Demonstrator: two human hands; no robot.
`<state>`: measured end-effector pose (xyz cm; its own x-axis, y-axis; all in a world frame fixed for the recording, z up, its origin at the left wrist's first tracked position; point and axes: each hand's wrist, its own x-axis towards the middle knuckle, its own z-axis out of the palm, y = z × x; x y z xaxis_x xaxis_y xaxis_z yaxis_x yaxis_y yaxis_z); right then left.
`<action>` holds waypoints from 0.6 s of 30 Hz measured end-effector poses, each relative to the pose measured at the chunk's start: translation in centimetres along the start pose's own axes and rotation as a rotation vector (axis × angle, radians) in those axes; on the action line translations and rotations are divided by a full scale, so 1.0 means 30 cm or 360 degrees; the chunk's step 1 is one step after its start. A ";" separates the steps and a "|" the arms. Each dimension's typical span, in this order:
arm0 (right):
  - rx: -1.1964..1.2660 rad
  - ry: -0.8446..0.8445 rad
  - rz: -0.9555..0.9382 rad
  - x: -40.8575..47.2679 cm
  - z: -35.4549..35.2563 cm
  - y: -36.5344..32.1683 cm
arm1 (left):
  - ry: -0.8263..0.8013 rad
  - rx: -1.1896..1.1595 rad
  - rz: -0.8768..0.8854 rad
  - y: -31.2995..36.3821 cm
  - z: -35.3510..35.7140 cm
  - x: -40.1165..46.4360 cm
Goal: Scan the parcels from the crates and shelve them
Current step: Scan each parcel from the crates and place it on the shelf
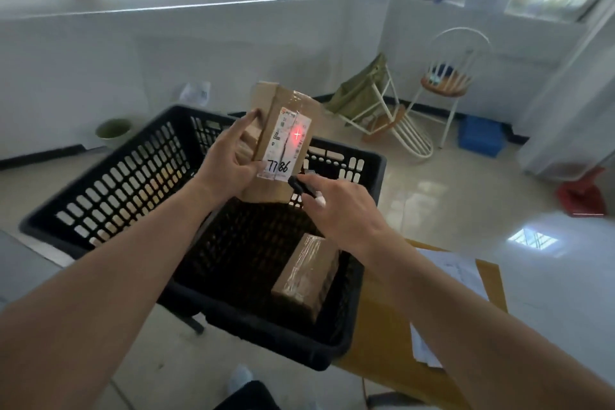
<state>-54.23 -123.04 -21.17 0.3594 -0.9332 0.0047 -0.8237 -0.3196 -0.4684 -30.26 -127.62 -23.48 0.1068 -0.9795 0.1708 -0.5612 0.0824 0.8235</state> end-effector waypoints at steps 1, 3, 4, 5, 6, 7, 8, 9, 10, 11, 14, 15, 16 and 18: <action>-0.0090 -0.0026 -0.0028 -0.003 -0.021 -0.011 | 0.0018 0.0008 0.0002 0.015 -0.017 -0.010; -0.0270 -0.0086 -0.0049 -0.009 -0.058 -0.040 | 0.0068 0.0019 0.0017 0.040 -0.052 -0.023; -0.0342 -0.0090 -0.0055 -0.008 -0.068 -0.054 | 0.0090 0.0015 0.0024 0.045 -0.071 -0.024; -0.0407 -0.0084 -0.0061 -0.004 -0.070 -0.066 | 0.0104 0.0018 0.0029 0.050 -0.091 -0.024; -0.0466 -0.0075 -0.0065 -0.001 -0.064 -0.078 | 0.0117 0.0033 0.0029 0.052 -0.111 -0.025; -0.0522 -0.0071 -0.0070 0.005 -0.055 -0.090 | 0.0126 0.0050 0.0030 0.055 -0.132 -0.026; -0.0567 -0.0070 -0.0078 0.014 -0.045 -0.101 | 0.0131 0.0055 0.0033 0.057 -0.154 -0.027; -0.0600 -0.0074 -0.0086 0.022 -0.035 -0.113 | 0.0132 0.0054 0.0035 0.055 -0.177 -0.028; -0.0634 -0.0076 -0.0096 0.027 -0.031 -0.128 | 0.0138 0.0063 0.0031 0.055 -0.200 -0.030; -0.0666 -0.0072 -0.0104 0.028 -0.028 -0.147 | 0.0143 0.0091 0.0014 0.056 -0.225 -0.032; -0.0722 -0.0076 -0.0131 0.030 -0.030 -0.215 | 0.0132 0.0146 -0.0021 0.050 -0.303 -0.034; -0.0742 -0.0083 -0.0129 0.030 -0.028 -0.241 | 0.0110 0.0130 -0.0033 0.043 -0.328 -0.035; -0.0770 -0.0083 -0.0129 0.029 -0.025 -0.267 | 0.0079 0.0119 -0.0044 0.037 -0.352 -0.037; -0.0834 -0.0065 -0.0128 0.033 -0.017 -0.318 | 0.0038 0.0133 -0.0044 0.022 -0.405 -0.038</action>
<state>-46.24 -121.01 -16.25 0.4387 -0.8985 -0.0168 -0.8977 -0.4390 0.0365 -20.78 -124.21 -16.57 0.1424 -0.9764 0.1623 -0.6242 0.0386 0.7803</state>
